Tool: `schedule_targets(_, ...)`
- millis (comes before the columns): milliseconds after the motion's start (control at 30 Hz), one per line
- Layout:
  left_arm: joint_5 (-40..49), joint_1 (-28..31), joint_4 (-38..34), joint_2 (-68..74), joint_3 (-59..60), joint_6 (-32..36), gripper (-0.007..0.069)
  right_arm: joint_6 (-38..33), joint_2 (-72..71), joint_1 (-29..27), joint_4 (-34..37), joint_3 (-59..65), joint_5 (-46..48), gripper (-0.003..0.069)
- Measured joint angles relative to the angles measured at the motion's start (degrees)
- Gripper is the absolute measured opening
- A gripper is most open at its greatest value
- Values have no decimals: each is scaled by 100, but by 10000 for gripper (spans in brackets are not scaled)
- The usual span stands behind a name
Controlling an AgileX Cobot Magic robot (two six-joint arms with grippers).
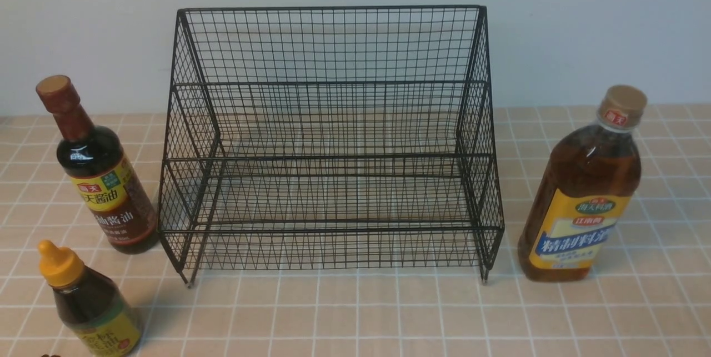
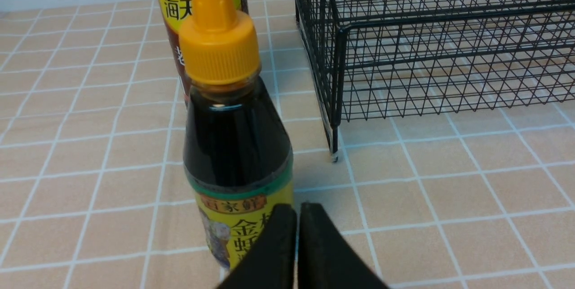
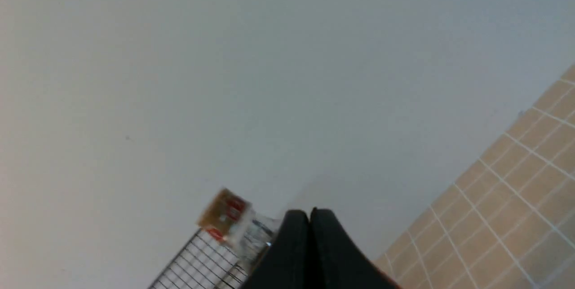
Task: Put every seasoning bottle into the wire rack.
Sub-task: Use the right arm to grab the condiment bottle closest to it
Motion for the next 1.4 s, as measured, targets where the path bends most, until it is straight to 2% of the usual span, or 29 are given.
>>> schedule_targets(100,0,0,0,0,0,0,-7,-507,314,0,-367,-910,484,-15)
schedule_targets(267,0,0,0,0,0,0,-7,-1689,1782,0,-913,-2379,1730,-15)
schedule_targets(333,0,0,0,0,0,0,-7,-2139,2458,0,-963,-2814,2079,-13)
schedule_targets(367,0,0,0,0,0,0,-7,-2139,2458,0,-962,-2814,2113,-13)
schedule_targets(500,0,0,0,0,0,0,-7,-3047,3783,0,-820,-3625,2505,27)
schedule_targets(633,0,0,0,0,0,0,-7,-3733,4692,0,-380,-4198,2585,128)
schedule_targets(800,0,0,0,0,0,0,-7,-4478,5533,0,217,-4661,2755,322)
schedule_targets(933,0,0,0,0,0,0,-7,-5023,6213,39,608,-4864,2790,539)
schedule_targets(967,0,0,0,0,0,0,-7,-5023,6213,39,608,-4864,2790,539)
schedule_targets(1000,0,0,0,0,0,0,-7,-5138,6370,114,637,-4871,2801,587)
schedule_targets(1067,0,0,0,0,0,0,-7,-5291,6591,280,613,-4873,2815,637)
schedule_targets(1200,0,0,0,0,0,0,-7,-5318,6915,408,477,-4873,2756,661)
schedule_targets(1400,0,0,0,0,0,0,-7,-5313,7336,408,250,-4873,2667,652)
